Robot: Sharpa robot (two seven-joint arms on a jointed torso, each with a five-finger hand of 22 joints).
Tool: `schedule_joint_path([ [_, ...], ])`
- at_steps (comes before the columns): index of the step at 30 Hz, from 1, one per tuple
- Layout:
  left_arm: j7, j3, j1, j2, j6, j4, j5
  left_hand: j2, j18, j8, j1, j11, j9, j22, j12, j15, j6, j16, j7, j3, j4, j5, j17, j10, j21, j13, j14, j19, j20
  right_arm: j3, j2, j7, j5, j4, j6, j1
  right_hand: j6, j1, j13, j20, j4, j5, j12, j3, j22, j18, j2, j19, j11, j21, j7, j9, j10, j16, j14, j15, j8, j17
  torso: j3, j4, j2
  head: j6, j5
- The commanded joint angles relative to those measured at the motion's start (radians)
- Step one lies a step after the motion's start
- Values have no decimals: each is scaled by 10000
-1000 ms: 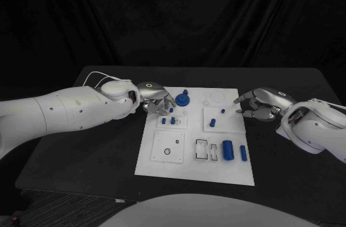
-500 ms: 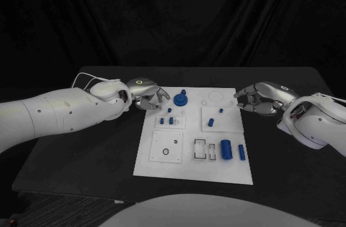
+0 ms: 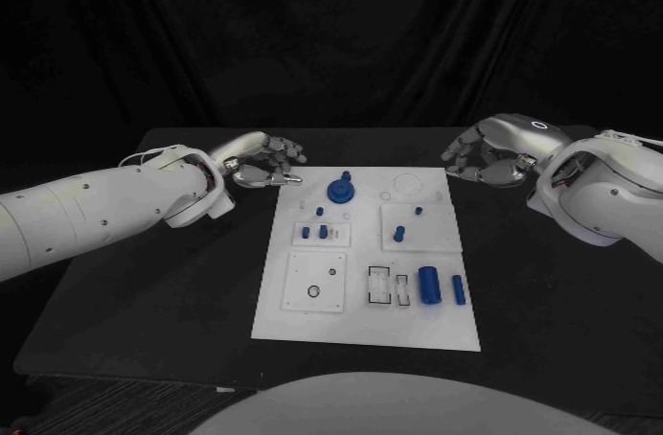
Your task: Assemble the parts on the task board
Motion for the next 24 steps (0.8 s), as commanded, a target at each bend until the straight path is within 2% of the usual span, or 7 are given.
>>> schedule_joint_path([
  [1, 1648, 6, 29, 14, 2228, 124, 4312, 461, -114, 0, -389, 60, -101, -1315, 360, 125, -288, -1307, 151, -739, -14, 340, -1271, -1003, -1515, -91, -1582, -1496, 229, -3, 155, -515, -1258, -8, 573, 51, 159, 85, -716, 166, -162, 124, -744, 43, 974, -183, -138, -87, 196, -102, -124, 40, -289, -40, 46, 220, 16, -103, -14, 68, 28, -1, -127],
  [5, 2191, 5, 26, 6, 2841, 317, 6002, 860, 21, -79, -691, -18, -268, -2671, 133, 48, -1055, -3527, 361, -1267, 0, 683, -3297, -2009, -1509, -190, -4183, -3518, 251, -4, 370, -428, -1683, -115, 701, -35, 126, 157, -1387, 165, -385, -38, -1392, -28, 909, -101, -233, -263, 327, -397, -105, 31, -834, -226, -122, 127, -101, -370, -47, 98, 50, 1, -202],
  [6, 2367, 4, 22, 1, 3014, 412, 6547, 962, 107, -125, -855, -67, -391, -4248, -12, -20, -1623, -3923, 367, -1423, 15, 691, -3641, -2352, -1601, -229, -4603, -4324, 249, -4, 414, -373, -1818, -139, 722, -106, 68, 100, -1489, 172, -387, -202, -1450, -94, 910, -107, -238, -270, 326, -386, -9, 14, -869, -215, -129, 130, -160, -382, -69, 113, 60, 13, -241],
  [8, 2586, 3, 14, -7, 3229, 552, 7253, 1128, 171, -136, -1227, -210, -633, -6209, -326, -151, -2703, -4427, 280, -1591, -48, 655, -3974, -2824, -1703, -290, -5071, -5188, 166, -4, 451, -291, -1966, -164, 735, -216, -20, 16, -1780, 239, -415, -503, -1646, -260, 916, -139, -226, -267, 370, -344, 262, -33, -1027, -203, -141, 224, -302, -432, -102, 145, 66, 30, -288],
  [12, 2999, 1, -18, -70, 3574, 851, 8402, 1221, 265, -326, -1570, -539, -1029, -7955, -650, -410, -4263, -4792, -51, -1735, 51, 640, -4148, -3280, -1819, -364, -5324, -5672, -47, -5, 561, -108, -2140, -267, 772, -446, -119, 35, -2237, 326, -522, -590, -1943, -467, 910, -126, -188, -281, 474, -360, 347, -128, -1268, -202, -173, 316, -495, -520, -128, 169, 60, 27, -329],
  [15, 3257, 0, -47, -134, 3666, 1027, 8834, 1264, 211, -452, -1780, -872, -1309, -10326, -894, -587, -5545, -4792, -373, -1764, 46, 660, -4148, -3476, -2016, -411, -5324, -6007, -249, -5, 671, -11, -2201, -380, 828, -593, -294, 73, -2463, 367, -595, -627, -1992, -576, 900, -116, -147, -299, 507, -397, 343, -225, -1202, -209, -197, 364, -662, -584, -128, 166, 52, 39, -312],
  [24, 3728, -2, -91, -231, 3395, 1283, 9237, 1281, 253, -497, -1710, -1486, -1350, -11102, -1328, -732, -5993, -4792, -1078, -1699, 47, 985, -4148, -3676, -2080, -484, -5324, -6044, -365, -5, 927, 185, -2258, -702, 951, -905, -419, 105, -2917, 513, -703, -591, -1915, -780, 891, -106, 16, -325, 565, -428, 321, -321, -414, -215, -260, 519, -811, -751, -117, 174, 38, 47, -321],
])
